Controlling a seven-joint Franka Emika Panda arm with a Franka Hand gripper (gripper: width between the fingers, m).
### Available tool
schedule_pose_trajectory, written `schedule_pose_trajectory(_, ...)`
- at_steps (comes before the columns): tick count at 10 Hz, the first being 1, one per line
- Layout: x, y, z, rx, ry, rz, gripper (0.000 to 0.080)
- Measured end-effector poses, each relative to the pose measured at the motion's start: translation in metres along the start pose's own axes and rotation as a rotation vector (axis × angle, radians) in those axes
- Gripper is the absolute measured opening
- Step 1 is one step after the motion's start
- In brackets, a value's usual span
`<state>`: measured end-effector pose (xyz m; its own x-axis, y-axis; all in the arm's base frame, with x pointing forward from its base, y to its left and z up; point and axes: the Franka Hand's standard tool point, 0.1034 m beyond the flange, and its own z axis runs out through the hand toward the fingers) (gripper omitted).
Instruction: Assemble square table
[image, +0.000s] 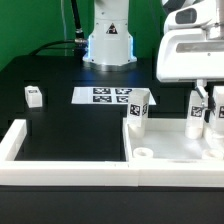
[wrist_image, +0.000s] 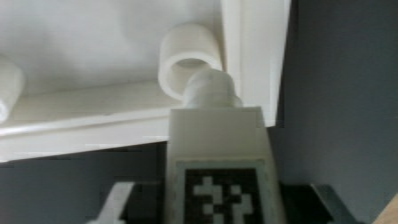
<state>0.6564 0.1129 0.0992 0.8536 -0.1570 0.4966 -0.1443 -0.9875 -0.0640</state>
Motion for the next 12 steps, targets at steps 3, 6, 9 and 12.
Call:
schedule_pose_trajectory(3,-0.006,0.006,0.010,-0.008,0.004,-0.011,0.0287)
schedule_pose_trajectory(6,0.000,0.006,0.019,-0.008,0.033,-0.006,0.0287)
schedule_pose_trajectory(9,0.005,0.004,0.022,-0.003,0.062,0.008,0.0287)
schedule_pose_trajectory(12,0.002,0.006,0.021,-0.003,0.070,0.018,0.0287)
